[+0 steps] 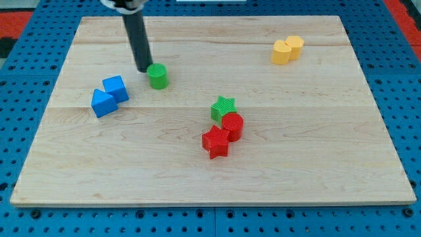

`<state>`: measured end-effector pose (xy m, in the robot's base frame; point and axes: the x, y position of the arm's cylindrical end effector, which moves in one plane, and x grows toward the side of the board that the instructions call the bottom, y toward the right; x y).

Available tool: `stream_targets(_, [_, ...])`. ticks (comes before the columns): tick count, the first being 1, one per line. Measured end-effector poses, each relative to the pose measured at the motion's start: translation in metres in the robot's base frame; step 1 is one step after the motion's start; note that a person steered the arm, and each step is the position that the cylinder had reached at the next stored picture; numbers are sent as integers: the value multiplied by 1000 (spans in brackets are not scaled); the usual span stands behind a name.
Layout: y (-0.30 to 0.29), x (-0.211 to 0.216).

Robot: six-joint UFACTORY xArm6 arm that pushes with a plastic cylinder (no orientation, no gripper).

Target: Move the green circle towards group of blocks

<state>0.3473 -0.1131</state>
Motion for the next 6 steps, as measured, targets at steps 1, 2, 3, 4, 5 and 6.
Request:
stream_targets(1, [36,2])
stream_targets(2, [39,23])
stream_targets(3, [41,28])
stream_targets(4, [42,32])
stream_targets(5, [42,42])
stream_targets(6, [40,55])
